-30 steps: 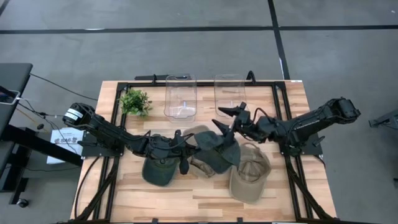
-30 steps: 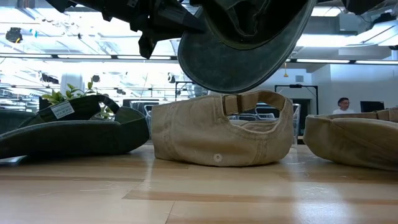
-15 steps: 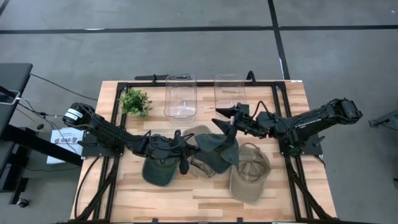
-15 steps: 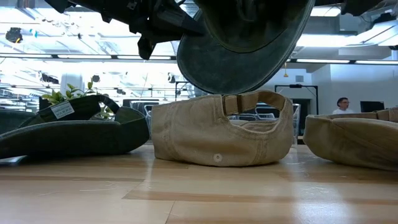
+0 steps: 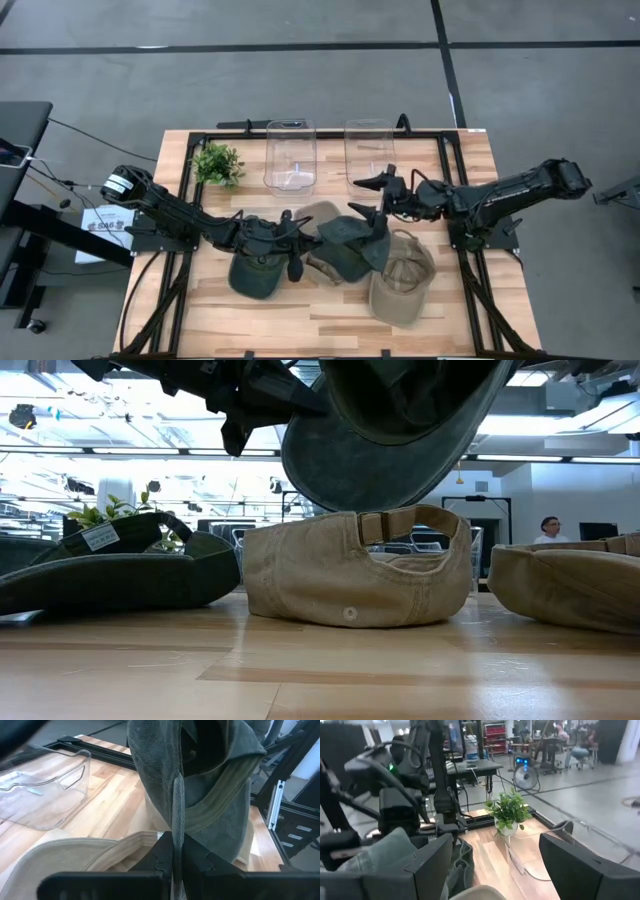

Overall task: Pick & Place hat
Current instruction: Put the right black cap into the right transparent bin

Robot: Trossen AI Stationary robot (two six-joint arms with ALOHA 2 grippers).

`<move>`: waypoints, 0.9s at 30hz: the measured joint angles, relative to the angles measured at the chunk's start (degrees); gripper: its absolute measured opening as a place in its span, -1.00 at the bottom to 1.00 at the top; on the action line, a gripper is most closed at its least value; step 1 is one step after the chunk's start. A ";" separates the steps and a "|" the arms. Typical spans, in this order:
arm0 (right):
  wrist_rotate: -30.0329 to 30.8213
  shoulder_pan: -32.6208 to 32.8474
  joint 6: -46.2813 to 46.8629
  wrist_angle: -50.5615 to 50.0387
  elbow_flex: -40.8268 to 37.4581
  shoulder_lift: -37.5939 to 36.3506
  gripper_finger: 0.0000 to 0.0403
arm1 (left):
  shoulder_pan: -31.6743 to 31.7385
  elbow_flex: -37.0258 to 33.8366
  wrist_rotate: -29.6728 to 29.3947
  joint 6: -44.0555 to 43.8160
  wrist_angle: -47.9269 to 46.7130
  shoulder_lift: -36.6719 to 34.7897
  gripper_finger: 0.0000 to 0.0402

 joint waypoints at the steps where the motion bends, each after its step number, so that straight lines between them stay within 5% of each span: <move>1: 0.68 0.29 -0.77 -0.04 0.00 0.23 0.45 | 0.00 0.00 0.01 0.00 0.00 0.00 -0.90; 7: 8.05 2.08 -3.60 2.22 0.00 3.94 0.45 | 0.00 0.00 0.01 -0.85 0.14 0.00 -0.90; 27: 9.73 7.10 -9.14 11.81 0.03 9.58 0.45 | 0.20 0.00 -0.46 0.68 0.61 0.00 -0.88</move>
